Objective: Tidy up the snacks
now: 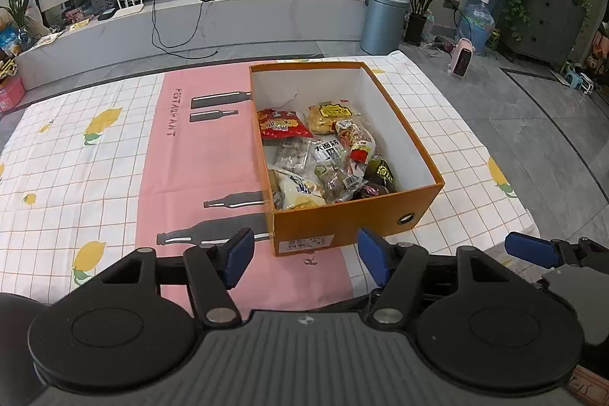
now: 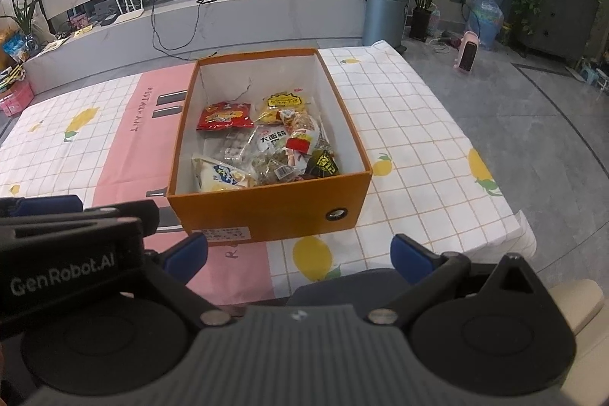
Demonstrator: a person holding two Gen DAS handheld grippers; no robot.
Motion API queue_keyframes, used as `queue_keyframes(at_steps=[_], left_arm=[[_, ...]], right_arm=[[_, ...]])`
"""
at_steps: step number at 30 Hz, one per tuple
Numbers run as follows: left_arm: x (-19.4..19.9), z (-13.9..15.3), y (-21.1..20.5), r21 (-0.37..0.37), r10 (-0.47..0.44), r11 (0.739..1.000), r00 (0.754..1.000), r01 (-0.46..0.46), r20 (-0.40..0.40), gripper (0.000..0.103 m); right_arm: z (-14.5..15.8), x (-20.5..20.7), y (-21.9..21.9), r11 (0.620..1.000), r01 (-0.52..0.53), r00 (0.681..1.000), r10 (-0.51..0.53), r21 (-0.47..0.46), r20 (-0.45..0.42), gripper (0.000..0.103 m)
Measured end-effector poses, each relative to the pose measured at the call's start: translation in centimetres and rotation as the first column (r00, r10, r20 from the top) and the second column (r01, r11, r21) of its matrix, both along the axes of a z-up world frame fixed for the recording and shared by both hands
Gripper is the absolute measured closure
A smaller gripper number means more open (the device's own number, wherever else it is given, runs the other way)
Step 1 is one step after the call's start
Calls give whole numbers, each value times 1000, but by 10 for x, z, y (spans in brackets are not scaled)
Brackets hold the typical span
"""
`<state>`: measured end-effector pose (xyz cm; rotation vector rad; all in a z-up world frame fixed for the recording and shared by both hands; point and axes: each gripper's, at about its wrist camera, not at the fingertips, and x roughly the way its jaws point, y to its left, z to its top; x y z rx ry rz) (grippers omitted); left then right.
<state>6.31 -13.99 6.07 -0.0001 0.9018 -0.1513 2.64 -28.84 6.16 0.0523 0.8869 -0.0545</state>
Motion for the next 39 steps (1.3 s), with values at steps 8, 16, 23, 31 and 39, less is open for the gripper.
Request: queue_keyframes(at_steps=[8, 16, 23, 31, 39], left_arm=[[2, 0, 3, -11, 7, 1000, 1000, -7, 6, 21], [1, 0, 4, -17, 15, 1000, 1000, -14, 24, 21], [2, -1, 5, -23, 23, 999, 1000, -22, 13, 21], [3, -3, 3, -6, 30, 1000, 1000, -30, 7, 21], [4, -7, 4, -8, 28, 1000, 1000, -28, 5, 21]], right_arm=[[0, 0, 0, 1000, 5, 1000, -5, 4, 17, 4], [2, 0, 2, 1000, 12, 999, -12, -5, 40, 4], [0, 1, 3, 1000, 7, 999, -7, -13, 42, 4], [-2, 2, 6, 1000, 4, 1000, -3, -23, 30, 4], [-4, 3, 8, 999, 8, 1000, -6, -40, 30, 4]])
